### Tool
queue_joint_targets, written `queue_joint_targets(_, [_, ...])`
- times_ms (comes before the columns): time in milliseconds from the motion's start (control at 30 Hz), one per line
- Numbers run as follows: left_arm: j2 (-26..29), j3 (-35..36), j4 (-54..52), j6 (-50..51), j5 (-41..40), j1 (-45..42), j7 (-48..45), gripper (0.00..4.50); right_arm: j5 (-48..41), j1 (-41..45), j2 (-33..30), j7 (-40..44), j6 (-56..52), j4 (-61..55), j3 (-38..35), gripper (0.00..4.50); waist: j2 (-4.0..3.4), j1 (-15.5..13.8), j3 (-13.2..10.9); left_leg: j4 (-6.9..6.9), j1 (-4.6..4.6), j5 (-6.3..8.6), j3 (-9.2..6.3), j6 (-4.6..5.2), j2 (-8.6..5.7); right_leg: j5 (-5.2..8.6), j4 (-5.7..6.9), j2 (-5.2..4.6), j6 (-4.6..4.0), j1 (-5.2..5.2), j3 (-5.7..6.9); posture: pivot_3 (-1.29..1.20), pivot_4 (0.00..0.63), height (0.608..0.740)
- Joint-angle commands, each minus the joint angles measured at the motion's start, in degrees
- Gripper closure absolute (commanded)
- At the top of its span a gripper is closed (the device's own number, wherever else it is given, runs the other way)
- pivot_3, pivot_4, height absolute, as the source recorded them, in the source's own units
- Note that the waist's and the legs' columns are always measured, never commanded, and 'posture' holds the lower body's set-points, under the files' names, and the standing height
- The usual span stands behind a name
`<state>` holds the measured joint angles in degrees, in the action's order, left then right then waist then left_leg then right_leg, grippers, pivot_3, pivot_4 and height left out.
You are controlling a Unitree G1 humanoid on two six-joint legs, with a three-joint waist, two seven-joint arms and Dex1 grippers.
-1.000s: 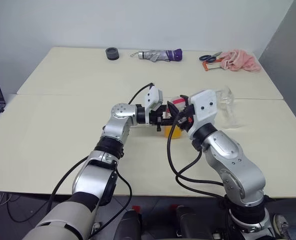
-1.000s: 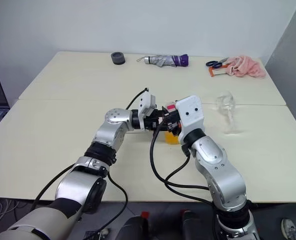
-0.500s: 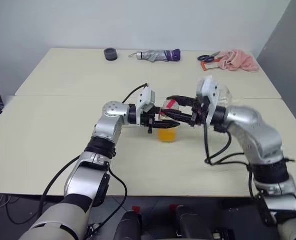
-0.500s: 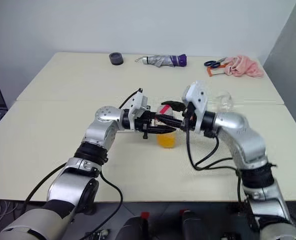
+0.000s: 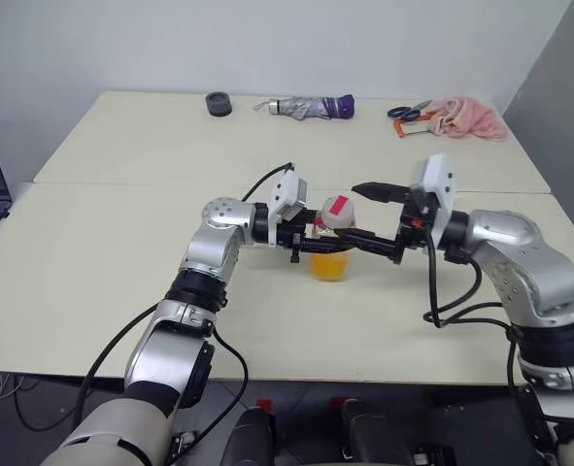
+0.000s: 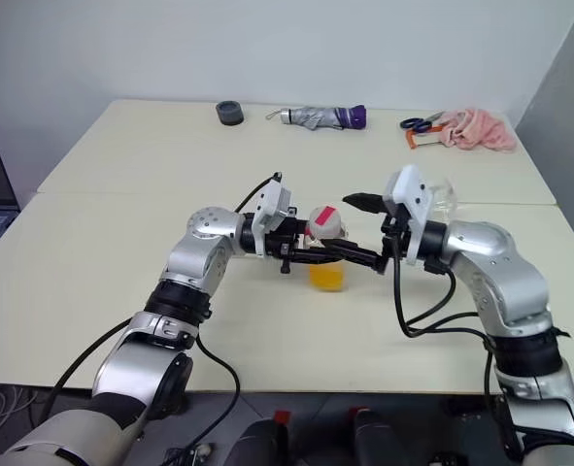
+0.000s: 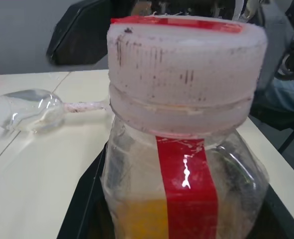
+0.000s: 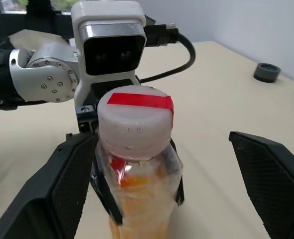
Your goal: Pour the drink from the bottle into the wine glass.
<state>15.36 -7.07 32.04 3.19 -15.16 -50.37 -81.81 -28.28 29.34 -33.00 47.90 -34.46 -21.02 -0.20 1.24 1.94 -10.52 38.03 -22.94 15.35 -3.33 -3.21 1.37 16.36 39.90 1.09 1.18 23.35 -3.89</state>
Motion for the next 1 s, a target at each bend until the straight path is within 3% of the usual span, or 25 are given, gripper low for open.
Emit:
queue_joint_targets(33, [-0.3,0.7,-0.9,-1.0,-1.0,-1.3,0.3,2.76,0.0,-1.8,1.9,-6.2,-0.4,-9.3,-0.9,0.00,0.00,0.1,0.0,0.00,0.01,0.00,0.01,0.00,0.01,0.00,0.00,0.02,0.00,0.00,-0.02,0.00,0.150,0.740])
queue_joint_targets(200, [-1.1,0.6,0.4,-1.6,-0.8,-1.8,0.7,2.76,8.5,-3.0,7.3,-15.3,2.9,-12.0,5.6,0.00,0.00,0.1,0.0,0.02,0.04,-0.01,0.01,-0.01,0.07,0.00,0.05,0.14,0.01,0.00,-0.03,0.00,0.150,0.740])
queue_joint_targets(367, [-1.7,0.5,1.8,-2.4,-0.7,-2.4,0.3,2.76,13.1,-1.8,10.1,-19.7,5.3,-10.0,6.7,0.00,0.00,0.0,0.0,0.05,0.02,-0.01,0.01,-0.01,0.05,0.00,0.04,0.13,0.01,0.00,-0.03,0.00,0.150,0.740])
queue_joint_targets(700, [-2.0,0.5,3.0,-3.5,-0.4,-2.8,-0.1,2.76,15.0,-4.1,8.1,-20.9,5.2,-9.3,4.1,0.00,0.00,0.0,0.0,0.04,0.02,-0.01,0.01,-0.01,0.05,0.00,0.03,0.13,0.00,0.00,-0.03,0.00,0.150,0.740])
queue_joint_targets(1000, [-1.3,0.4,3.2,-4.5,0.2,-2.3,-0.2,2.76,10.7,-5.5,8.1,-21.3,3.1,-11.7,0.3,0.00,0.00,0.0,0.0,0.04,0.02,0.00,0.00,-0.01,0.05,0.00,0.04,0.13,0.00,0.00,-0.03,0.00,0.150,0.740])
